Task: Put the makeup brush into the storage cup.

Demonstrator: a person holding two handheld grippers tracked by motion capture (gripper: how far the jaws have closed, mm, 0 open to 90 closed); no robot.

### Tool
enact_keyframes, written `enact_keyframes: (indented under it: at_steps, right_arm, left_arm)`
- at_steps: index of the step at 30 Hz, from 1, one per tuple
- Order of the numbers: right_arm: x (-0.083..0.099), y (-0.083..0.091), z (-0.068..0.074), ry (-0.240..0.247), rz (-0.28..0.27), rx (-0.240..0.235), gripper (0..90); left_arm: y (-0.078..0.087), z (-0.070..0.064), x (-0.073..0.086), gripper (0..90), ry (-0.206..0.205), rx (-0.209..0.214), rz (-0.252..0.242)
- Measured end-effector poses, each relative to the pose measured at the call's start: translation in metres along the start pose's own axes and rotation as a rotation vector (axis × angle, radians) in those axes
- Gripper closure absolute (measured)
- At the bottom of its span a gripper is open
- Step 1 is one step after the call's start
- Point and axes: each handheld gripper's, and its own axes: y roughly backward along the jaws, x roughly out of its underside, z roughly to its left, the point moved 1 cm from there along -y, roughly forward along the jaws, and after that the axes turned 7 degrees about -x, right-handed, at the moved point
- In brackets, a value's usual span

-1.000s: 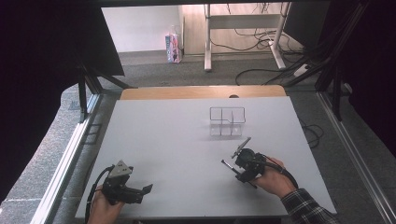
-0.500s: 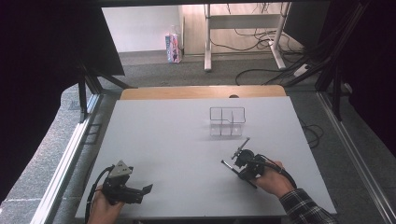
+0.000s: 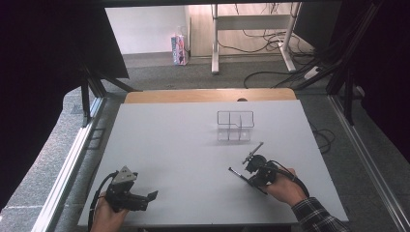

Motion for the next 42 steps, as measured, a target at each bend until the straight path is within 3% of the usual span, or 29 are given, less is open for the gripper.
enact_keyframes:
  at_steps: [24,42]
  right_arm:
    - [0.015,0.022,-0.006,-0.039,-0.188,-0.022,83.4]
    - [0.03,0.035,-0.01,-0.046,-0.328,0.026,83.4]
  left_arm:
    - [0.0,0.0,0.0,0.0,0.003,-0.004,-0.005]
    - [0.002,0.002,0.0,0.0,0.017,-0.007,-0.015]
